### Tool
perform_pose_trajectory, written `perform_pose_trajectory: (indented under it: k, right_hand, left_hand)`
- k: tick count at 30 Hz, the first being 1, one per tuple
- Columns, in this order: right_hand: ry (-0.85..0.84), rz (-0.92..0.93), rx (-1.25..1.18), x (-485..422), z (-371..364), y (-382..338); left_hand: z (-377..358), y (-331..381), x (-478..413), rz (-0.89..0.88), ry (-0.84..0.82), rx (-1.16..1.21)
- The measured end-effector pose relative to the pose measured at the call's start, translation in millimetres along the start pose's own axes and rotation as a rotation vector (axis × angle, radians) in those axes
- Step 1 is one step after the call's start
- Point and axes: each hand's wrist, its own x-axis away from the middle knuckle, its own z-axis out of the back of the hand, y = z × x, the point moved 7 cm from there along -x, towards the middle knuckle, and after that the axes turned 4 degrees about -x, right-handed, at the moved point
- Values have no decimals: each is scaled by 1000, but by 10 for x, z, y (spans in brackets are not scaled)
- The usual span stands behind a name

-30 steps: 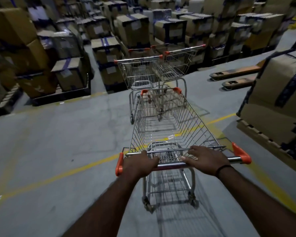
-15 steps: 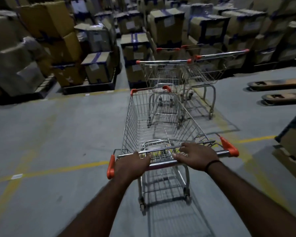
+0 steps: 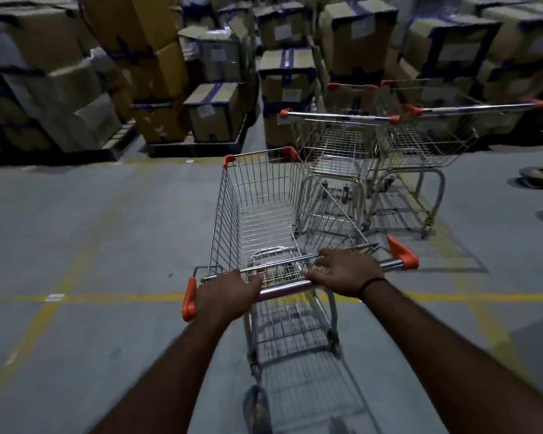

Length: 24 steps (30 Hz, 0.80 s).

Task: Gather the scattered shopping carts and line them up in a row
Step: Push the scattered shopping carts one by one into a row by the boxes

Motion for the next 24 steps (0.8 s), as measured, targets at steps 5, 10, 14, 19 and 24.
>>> perform_pose_trajectory:
  k: [5,10,14,19,24]
  right_hand:
    - [10,3,9,-716,71,-1]
    - [-17,-2,22,-1461,147,-66]
    - [-52,2,37,-2022,265,-187]
    - [-48,-23,6,-2726,350,-265]
    - [-27,-13,21,-3322,416,-274]
  left_hand:
    - [189,-80,-643,1,24,1]
    - [371,-232,-1368,-5,18,0]
    - [542,-374,-1970,-5,16,3]
    - [770,-524,-2688,-16,18,-9]
    - [888,-636,-3315,13,8,2]
